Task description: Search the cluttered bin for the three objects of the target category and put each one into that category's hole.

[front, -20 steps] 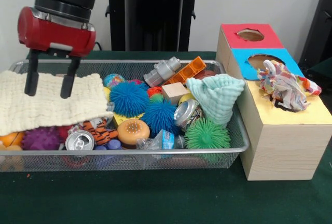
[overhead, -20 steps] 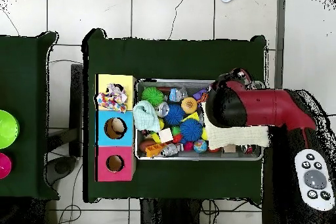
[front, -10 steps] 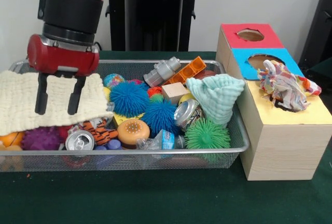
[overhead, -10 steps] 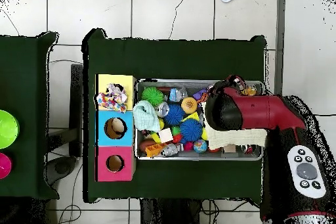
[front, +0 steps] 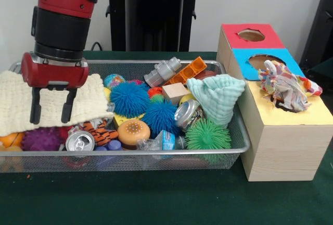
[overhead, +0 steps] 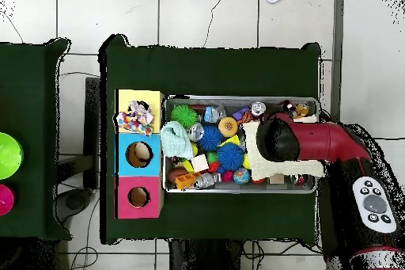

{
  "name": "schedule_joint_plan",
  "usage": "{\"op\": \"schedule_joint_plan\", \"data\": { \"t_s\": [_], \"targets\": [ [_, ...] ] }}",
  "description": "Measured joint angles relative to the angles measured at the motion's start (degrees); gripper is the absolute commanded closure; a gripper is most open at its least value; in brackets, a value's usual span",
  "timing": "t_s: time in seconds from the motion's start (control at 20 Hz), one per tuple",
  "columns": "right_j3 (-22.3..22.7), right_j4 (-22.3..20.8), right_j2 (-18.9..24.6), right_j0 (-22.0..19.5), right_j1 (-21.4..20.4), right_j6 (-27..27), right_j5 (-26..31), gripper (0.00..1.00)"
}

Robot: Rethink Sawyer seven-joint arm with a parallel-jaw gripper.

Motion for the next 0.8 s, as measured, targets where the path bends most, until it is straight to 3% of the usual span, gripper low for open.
{"op": "schedule_joint_plan", "data": {
  "t_s": [0.8],
  "targets": [
    [0.0,-2.9,-1.1,-1.3,1.2,0.0,-0.2,0.0]
  ]
}}
